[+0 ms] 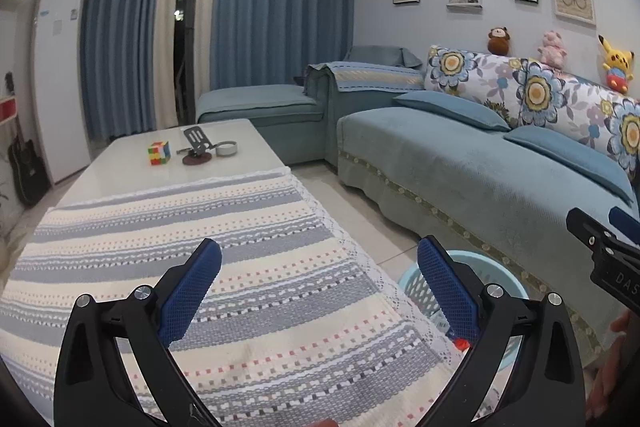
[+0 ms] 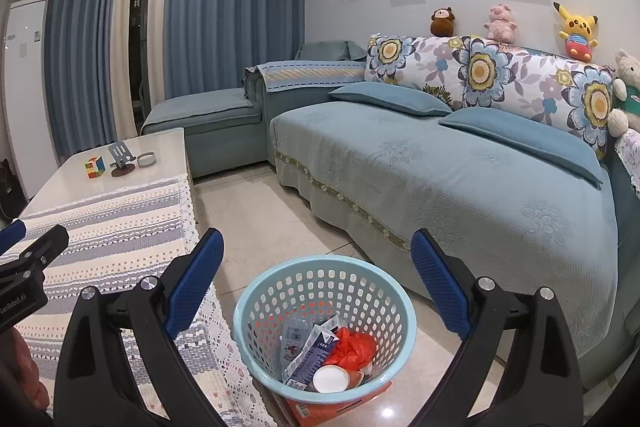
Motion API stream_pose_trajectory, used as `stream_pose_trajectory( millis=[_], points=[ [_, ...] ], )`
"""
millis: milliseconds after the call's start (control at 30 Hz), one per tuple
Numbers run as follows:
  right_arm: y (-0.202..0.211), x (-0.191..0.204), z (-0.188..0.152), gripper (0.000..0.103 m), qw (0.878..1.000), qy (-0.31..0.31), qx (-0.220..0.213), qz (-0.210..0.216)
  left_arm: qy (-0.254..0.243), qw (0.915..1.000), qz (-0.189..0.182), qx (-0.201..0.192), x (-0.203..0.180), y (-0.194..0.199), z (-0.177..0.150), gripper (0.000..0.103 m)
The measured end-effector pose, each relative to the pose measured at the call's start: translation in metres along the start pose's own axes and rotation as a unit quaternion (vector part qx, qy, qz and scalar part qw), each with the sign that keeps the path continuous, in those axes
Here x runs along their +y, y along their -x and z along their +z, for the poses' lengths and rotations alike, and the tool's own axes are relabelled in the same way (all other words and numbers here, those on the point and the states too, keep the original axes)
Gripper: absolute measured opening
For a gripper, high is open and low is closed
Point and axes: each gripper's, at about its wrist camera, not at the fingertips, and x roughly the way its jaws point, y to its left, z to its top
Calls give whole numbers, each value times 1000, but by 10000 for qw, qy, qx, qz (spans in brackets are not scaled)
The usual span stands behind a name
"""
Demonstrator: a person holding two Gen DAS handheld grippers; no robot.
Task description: Collect trash
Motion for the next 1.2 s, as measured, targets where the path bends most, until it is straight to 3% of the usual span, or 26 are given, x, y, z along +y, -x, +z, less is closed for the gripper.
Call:
stream_pose_trajectory(
  millis=[767,1200],
  points=[
    [0,0,0,90,10000,-13,-25,-2,-362,9990,253,-94,-7,3,0,95],
    [-1,1,0,90,10000,8,-9,6,-379,9990,218,-76,-5,2,1,95]
  ],
)
